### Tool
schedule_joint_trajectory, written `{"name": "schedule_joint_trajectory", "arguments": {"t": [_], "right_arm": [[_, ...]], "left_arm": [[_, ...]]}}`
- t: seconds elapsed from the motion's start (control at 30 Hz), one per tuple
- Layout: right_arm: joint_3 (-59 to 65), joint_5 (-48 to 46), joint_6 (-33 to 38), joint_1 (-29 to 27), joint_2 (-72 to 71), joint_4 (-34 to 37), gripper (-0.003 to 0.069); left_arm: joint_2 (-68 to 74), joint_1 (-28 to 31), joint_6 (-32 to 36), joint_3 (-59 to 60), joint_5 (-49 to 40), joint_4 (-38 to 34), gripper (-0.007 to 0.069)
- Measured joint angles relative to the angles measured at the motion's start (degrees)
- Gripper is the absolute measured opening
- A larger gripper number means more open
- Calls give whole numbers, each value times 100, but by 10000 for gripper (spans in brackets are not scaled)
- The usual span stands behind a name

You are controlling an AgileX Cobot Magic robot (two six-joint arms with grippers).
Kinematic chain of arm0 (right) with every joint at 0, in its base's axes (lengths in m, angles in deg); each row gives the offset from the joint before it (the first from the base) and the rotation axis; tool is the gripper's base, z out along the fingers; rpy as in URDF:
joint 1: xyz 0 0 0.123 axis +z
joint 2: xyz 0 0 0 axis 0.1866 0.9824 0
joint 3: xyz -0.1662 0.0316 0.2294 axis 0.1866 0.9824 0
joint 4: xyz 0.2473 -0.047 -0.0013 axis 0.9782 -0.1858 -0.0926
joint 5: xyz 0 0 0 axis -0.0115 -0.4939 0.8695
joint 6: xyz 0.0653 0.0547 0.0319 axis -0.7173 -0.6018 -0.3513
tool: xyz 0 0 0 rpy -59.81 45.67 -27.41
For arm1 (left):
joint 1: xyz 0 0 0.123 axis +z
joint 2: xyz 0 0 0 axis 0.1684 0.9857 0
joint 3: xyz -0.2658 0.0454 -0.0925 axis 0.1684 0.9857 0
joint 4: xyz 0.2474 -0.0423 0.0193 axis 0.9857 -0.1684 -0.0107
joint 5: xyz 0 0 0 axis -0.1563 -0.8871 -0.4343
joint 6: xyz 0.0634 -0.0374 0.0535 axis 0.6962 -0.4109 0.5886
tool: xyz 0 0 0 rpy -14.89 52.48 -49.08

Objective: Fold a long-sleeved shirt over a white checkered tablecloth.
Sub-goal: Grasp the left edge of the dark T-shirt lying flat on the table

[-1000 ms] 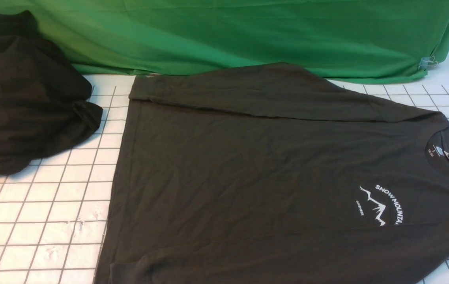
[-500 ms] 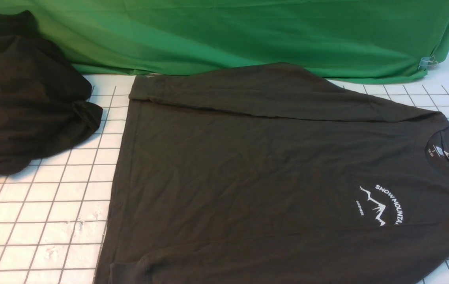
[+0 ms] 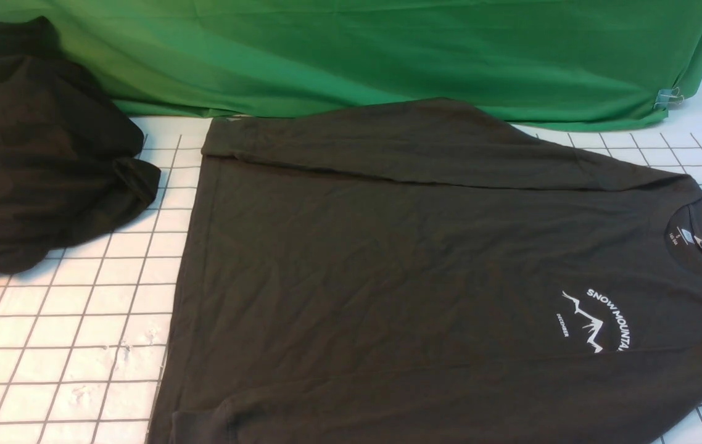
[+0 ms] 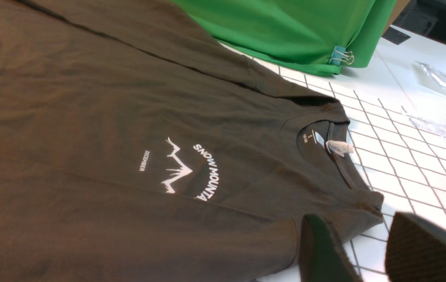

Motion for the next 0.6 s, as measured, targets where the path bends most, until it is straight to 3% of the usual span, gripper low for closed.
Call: {"name": "schedule_joint_trajectory", "arguments": {"t": [0.43, 0.53, 0.57, 0.6], "right_arm": [[0, 217, 0, 0, 0, 0, 242], [0, 588, -489, 0, 0, 89, 242], [0, 648, -843, 0, 0, 159, 242], [0, 676, -1666, 0, 0, 410, 242]], "left_arm": [[0, 0, -77, 0, 393, -73, 3], [0, 0, -834, 0, 830, -943, 3], [0, 0, -1261, 0, 905, -1455, 3], [0, 0, -1864, 0, 949, -2241, 3]]}}
